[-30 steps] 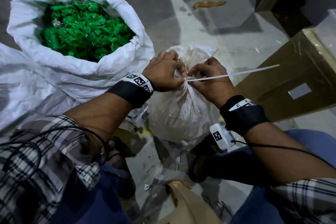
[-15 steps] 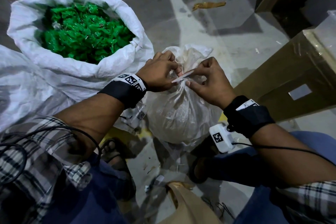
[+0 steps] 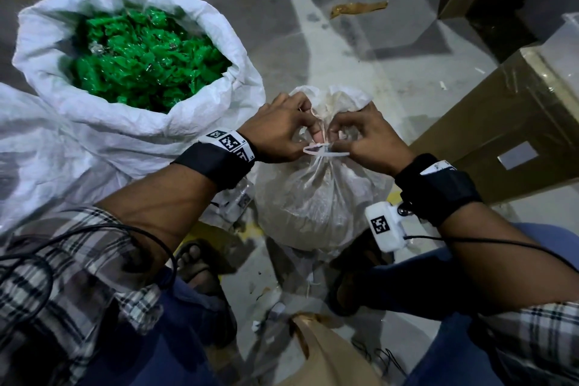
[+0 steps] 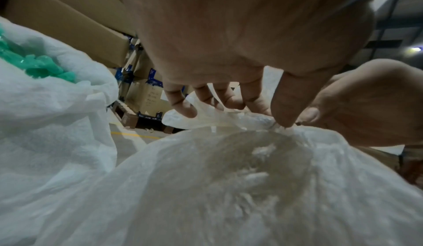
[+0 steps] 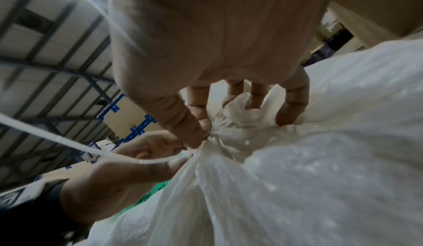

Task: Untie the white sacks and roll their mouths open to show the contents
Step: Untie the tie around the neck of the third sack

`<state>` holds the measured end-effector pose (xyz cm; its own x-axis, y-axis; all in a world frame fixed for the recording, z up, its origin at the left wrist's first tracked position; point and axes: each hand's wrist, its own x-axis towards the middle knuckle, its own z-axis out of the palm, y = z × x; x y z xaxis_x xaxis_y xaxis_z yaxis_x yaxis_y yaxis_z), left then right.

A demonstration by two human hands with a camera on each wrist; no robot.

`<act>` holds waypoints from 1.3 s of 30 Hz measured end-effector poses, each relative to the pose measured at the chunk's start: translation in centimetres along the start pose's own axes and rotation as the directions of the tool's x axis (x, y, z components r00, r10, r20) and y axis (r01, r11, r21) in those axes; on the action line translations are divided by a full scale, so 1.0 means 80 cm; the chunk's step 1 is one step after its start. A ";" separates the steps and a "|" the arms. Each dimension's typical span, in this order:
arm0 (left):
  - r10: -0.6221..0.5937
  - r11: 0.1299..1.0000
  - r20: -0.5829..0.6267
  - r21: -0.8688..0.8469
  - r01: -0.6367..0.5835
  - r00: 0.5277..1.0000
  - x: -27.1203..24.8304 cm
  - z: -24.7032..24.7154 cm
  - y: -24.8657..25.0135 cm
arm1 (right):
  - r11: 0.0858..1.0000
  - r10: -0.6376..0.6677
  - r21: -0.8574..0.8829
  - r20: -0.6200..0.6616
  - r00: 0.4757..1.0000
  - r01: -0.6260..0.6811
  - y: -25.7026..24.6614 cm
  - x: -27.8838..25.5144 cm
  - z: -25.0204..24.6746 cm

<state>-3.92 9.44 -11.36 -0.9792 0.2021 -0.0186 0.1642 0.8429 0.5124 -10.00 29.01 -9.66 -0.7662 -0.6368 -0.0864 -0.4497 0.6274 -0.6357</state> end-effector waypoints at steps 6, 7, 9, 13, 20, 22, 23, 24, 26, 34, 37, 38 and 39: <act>-0.031 0.999 -0.008 -0.045 0.031 0.999 -0.002 -0.004 -0.005 | 0.998 0.054 0.027 -0.045 0.998 -0.053 -0.003 0.000 0.005; -0.020 0.998 -0.012 -0.053 0.019 1.000 -0.002 -0.003 -0.003 | 0.999 0.044 0.014 -0.035 0.998 -0.044 -0.004 0.000 0.004; -0.009 0.998 -0.019 -0.060 0.008 1.000 -0.002 -0.002 0.001 | 1.000 0.017 0.003 -0.023 1.000 -0.017 -0.006 -0.001 0.005; -0.001 0.998 -0.010 -0.062 0.000 1.000 0.000 0.000 0.005 | 0.997 0.070 0.028 -0.018 0.997 -0.070 -0.006 -0.002 0.007; 0.000 0.993 -0.006 -0.117 -0.001 1.000 0.002 -0.001 0.003 | 0.993 0.096 0.071 -0.009 0.995 -0.095 -0.007 -0.002 0.002; 0.003 0.990 -0.016 -0.144 -0.005 1.000 0.001 -0.003 -0.001 | 0.993 0.097 0.066 -0.011 0.995 -0.096 -0.009 -0.002 0.000; 0.006 0.988 -0.016 -0.153 -0.008 1.000 0.000 -0.004 -0.002 | 0.993 0.103 0.058 -0.004 0.995 -0.103 -0.008 -0.002 0.000; 0.007 0.987 -0.012 -0.160 -0.009 1.000 0.000 -0.004 -0.002 | 0.994 0.098 0.052 0.007 0.995 -0.099 -0.007 -0.001 -0.001; 0.000 0.986 -0.005 -0.166 0.000 1.000 0.001 -0.004 0.001 | 0.995 0.075 0.058 0.027 0.997 -0.076 -0.007 -0.001 -0.001; 0.016 0.971 0.006 -0.238 -0.014 1.000 0.007 -0.003 -0.001 | 0.920 0.169 0.350 0.048 0.984 -0.175 -0.006 0.000 -0.010; -0.002 0.969 0.008 -0.247 0.004 1.000 0.006 -0.004 -0.006 | 0.923 0.185 0.338 0.024 0.983 -0.182 -0.009 0.001 -0.009; -0.018 0.970 0.003 -0.243 0.018 1.000 0.006 -0.004 -0.008 | 0.939 0.153 0.312 0.007 0.988 -0.147 -0.010 0.000 -0.007; -0.032 0.969 0.000 -0.245 0.031 0.999 0.006 -0.004 -0.010 | 0.956 0.116 0.274 -0.012 0.993 -0.108 -0.012 0.000 -0.006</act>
<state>-4.52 8.72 -11.45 -0.9839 0.1751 -0.0346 0.0999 0.7011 0.7060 -9.77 28.63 -8.71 -0.8187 -0.5543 -0.1499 -0.2211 0.5453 -0.8086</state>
